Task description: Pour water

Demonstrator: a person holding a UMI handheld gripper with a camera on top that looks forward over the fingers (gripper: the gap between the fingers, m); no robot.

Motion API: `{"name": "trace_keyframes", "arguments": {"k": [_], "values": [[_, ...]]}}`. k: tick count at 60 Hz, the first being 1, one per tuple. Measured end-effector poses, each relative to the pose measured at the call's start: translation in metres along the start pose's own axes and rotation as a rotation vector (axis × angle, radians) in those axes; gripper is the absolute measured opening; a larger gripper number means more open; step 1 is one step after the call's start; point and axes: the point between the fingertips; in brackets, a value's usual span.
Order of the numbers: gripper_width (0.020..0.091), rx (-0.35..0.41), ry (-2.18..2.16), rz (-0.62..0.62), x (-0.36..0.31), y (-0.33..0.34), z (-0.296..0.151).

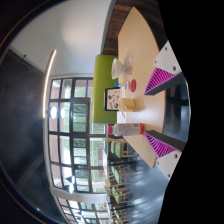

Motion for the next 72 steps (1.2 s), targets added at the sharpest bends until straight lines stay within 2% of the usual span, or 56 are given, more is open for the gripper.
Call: {"name": "trace_keyframes", "arguments": {"k": [13, 26, 35, 46, 47, 50, 53, 62, 72], "values": [[0.0811, 0.022, 0.003, -0.031, -0.020, -0.032, -0.012], [0.0810, 0.046, -0.001, -0.070, -0.054, -0.119, -0.026], [0.0809, 0.090, 0.014, -0.070, -0.074, -0.175, -0.039], [0.0804, 0.122, 0.048, -0.007, -0.093, -0.246, -0.054], [0.0794, 0.118, 0.050, -0.003, -0.095, -0.252, -0.053], [0.0514, 0.102, 0.052, 0.018, -0.086, -0.273, -0.047], [0.0507, 0.121, 0.037, 0.042, -0.085, -0.278, -0.050], [0.0381, 0.105, 0.030, 0.018, -0.094, -0.282, -0.052], [0.0380, 0.061, -0.040, -0.025, -0.103, -0.290, -0.056]]}}
Point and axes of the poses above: the point between the fingertips, and its own axes, seen from behind it with the camera up: x to the right, z down, y backward, against the way the camera looks, and after that the axes turned 1 degree about -x, right-handed
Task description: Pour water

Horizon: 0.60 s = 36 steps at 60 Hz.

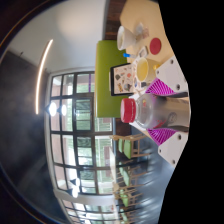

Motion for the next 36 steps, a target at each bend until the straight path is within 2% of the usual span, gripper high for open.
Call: {"name": "trace_keyframes", "arguments": {"k": [6, 15, 20, 28, 36], "values": [[0.0381, 0.009, -0.260, -0.057, -0.003, -0.015, -0.021], [0.0378, 0.032, -0.867, -0.194, 0.009, -0.042, -0.059], [0.0374, 0.039, -1.173, -0.232, 0.025, -0.058, -0.065], [0.0379, 0.098, -1.587, -0.307, 0.050, -0.084, -0.074], [0.0379, 0.095, -1.979, -0.424, 0.060, -0.088, -0.086]]}}
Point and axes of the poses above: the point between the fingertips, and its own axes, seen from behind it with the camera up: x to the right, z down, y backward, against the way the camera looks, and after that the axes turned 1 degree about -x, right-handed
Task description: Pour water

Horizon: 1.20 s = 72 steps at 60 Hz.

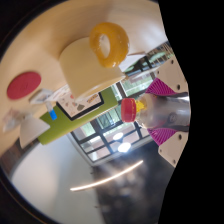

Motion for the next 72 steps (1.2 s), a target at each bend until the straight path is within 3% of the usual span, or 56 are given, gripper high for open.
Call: {"name": "trace_keyframes", "arguments": {"k": [12, 23, 33, 37, 39, 42, 46, 54, 59, 63, 65, 66, 72], "values": [[0.0378, 0.051, -0.211, -0.023, -0.003, 0.004, -0.019], [0.0380, 0.031, -0.146, 0.013, 0.004, 0.004, -0.014], [0.0379, -0.067, 0.493, -0.028, -0.051, 0.035, 0.032], [0.0377, -0.017, 0.872, -0.030, -0.087, 0.013, 0.032], [0.0381, -0.002, 1.042, -0.069, -0.120, 0.046, 0.030], [0.0378, 0.064, 1.251, -0.046, -0.145, 0.018, 0.017], [0.0377, 0.104, 1.521, -0.056, -0.175, 0.051, -0.005], [0.0378, 0.257, 1.907, 0.146, -0.172, 0.043, -0.104], [0.0378, 0.215, 1.978, 0.269, -0.129, 0.056, -0.186], [0.0380, 0.154, 1.962, 0.375, -0.105, 0.049, -0.209], [0.0379, 0.135, 1.965, 0.393, -0.080, 0.049, -0.244], [0.0378, 0.130, 1.965, 0.411, -0.079, 0.051, -0.223], [0.0378, 0.104, 1.987, 0.436, -0.065, 0.049, -0.248]]}}
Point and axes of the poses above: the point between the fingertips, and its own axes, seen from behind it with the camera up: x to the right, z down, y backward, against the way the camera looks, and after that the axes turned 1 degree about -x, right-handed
